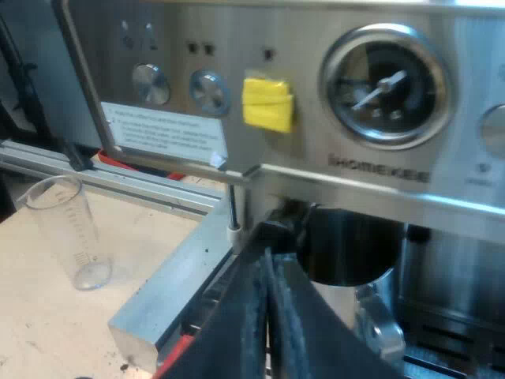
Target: Place mug into machine
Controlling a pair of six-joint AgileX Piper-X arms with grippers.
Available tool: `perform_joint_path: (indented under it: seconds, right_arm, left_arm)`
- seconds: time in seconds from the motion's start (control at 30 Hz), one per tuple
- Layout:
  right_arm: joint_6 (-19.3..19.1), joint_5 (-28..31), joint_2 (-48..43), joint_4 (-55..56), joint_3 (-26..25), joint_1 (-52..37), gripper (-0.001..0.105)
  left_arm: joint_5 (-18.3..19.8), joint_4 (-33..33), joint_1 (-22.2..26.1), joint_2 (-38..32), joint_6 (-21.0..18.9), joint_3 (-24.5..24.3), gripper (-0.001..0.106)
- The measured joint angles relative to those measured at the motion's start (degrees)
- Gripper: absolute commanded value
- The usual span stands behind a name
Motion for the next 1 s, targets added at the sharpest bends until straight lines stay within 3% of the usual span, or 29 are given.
perform_joint_path:
  seconds: [0.17, 0.43, 0.67, 1.0]
  right_arm:
    - [0.0, 0.0, 4.7, -4.3, -1.4, -0.7, 0.0]
    - [0.0, 0.1, 12.7, -5.1, -9.4, -2.9, 0.0]
    - [-3.0, 2.5, 16.8, -4.9, -14.0, -4.8, 0.0]
    - [-3.5, 3.6, 18.1, -5.0, -15.3, -7.0, 0.0]
  left_arm:
    - [0.0, 0.0, 0.0, 0.0, -0.5, 0.0, 0.08]
    - [0.0, 0.0, 0.0, 0.0, -0.6, 0.0, 0.08]
    - [0.0, 0.0, 0.0, 0.0, -0.6, 0.0, 0.08]
    - [0.0, 0.0, 0.0, 0.0, -0.6, 0.0, 0.08]
